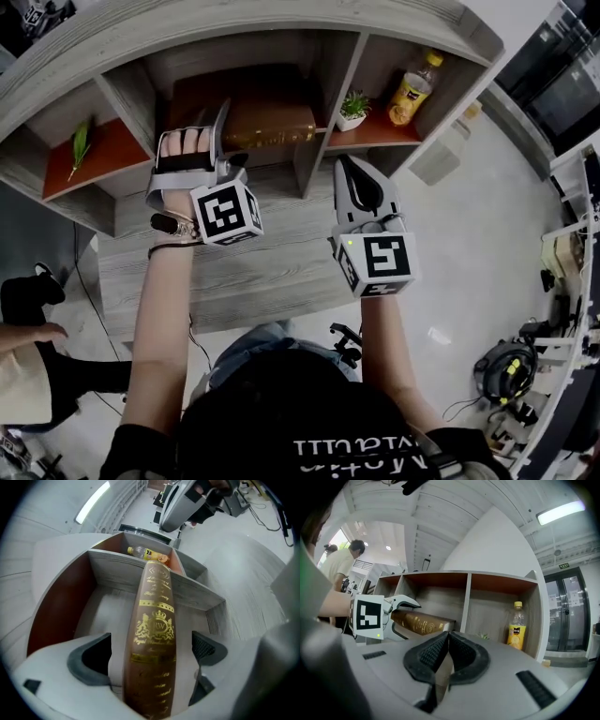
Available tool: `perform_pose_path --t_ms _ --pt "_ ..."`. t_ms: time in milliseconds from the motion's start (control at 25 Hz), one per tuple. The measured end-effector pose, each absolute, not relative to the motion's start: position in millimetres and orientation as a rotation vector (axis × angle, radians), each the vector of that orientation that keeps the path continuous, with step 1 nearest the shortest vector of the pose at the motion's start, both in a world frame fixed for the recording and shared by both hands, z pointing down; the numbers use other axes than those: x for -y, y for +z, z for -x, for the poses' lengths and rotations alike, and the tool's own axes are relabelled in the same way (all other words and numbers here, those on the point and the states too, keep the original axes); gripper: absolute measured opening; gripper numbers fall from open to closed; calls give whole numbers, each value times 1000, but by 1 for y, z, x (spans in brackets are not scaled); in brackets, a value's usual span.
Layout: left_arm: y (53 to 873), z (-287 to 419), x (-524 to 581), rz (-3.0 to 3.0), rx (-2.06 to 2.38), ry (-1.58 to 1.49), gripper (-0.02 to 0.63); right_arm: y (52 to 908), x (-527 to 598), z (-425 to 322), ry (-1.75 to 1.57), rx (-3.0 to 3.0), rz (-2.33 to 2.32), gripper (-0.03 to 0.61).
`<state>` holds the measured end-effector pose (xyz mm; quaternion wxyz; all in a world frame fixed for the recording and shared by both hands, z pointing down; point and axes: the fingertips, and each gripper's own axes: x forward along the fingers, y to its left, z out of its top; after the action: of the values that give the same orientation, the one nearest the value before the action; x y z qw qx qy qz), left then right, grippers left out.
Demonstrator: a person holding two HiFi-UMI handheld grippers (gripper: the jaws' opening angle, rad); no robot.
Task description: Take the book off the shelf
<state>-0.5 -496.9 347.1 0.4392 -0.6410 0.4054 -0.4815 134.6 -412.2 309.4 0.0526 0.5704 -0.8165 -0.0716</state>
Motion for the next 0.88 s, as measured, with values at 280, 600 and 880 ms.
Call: perform_pose_path --t_ms 280,600,880 --pt "347 1 512 1532 -999 -1234 535 308 408 -129 -224 2505 -1713 15" --pt "348 8 520 1384 -998 -1288 339 308 404 -137 -224 2508 -1719 15" --pt "350 8 520 1374 -996 -1304 331 303 402 -141 -225 2529 -1708 15"
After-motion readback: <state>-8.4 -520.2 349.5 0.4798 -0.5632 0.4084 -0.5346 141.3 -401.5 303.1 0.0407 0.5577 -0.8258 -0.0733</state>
